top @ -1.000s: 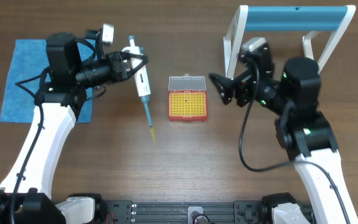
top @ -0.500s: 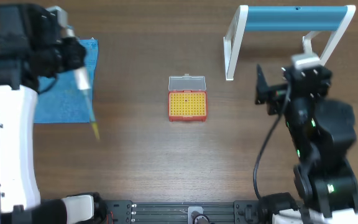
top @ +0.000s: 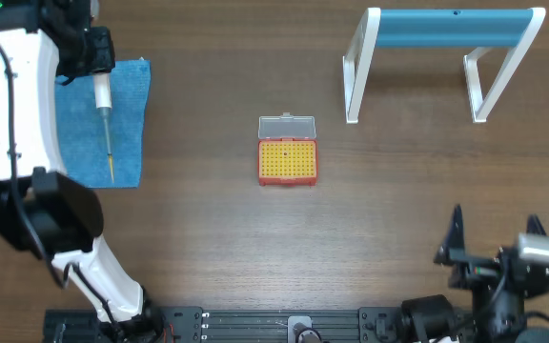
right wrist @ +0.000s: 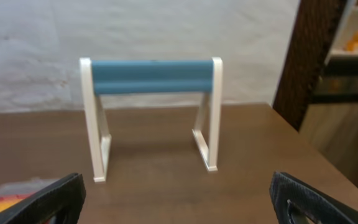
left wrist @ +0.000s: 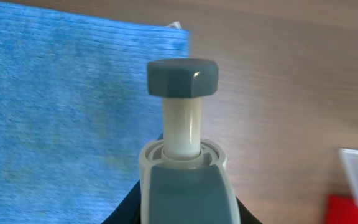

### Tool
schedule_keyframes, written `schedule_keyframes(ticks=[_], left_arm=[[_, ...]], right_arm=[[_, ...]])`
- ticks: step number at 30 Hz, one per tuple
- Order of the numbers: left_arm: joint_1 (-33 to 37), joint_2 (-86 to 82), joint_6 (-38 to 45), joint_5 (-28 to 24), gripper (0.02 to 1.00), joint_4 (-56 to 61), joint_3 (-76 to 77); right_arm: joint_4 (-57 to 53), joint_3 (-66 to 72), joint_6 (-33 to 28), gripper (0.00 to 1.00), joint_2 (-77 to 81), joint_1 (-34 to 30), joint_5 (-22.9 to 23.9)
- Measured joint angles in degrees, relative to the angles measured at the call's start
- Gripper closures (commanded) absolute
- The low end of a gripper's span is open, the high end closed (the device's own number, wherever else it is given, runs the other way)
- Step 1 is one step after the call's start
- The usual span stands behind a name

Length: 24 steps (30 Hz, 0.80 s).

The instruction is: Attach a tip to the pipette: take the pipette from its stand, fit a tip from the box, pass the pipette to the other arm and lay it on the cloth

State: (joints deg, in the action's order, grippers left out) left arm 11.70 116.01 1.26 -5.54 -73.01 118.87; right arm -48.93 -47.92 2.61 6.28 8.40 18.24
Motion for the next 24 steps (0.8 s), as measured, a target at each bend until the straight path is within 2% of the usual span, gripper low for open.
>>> schedule_keyframes(ticks=[4,6,14,19,24], left_arm=[[0.2,5.8,0.9,2.1,0.993,-0.4,3.3],[0.4,7.6,1.1,2.6,0.991,0.1,3.9],[2.6,13.8,2.7,3.2,0.991,4.2,5.2],[3.7,17.7,4.3,4.0,0.991,6.2,5.4],[3.6,20.6,5.8,4.0,0.993,8.0,5.4]], right_arm=[[-10.3,0.2,1.4,0.025,-5.3,0.0,3.0],[-11.4,0.3,1.7,0.027,-5.9,0.0,3.5],[-1.2,4.8,3.5,0.027,-5.9,0.0,4.0],[8.2,13.9,4.3,0.027,-5.9,0.0,1.0],[10.8,18.3,4.5,0.025,-5.9,0.0,-0.8]])
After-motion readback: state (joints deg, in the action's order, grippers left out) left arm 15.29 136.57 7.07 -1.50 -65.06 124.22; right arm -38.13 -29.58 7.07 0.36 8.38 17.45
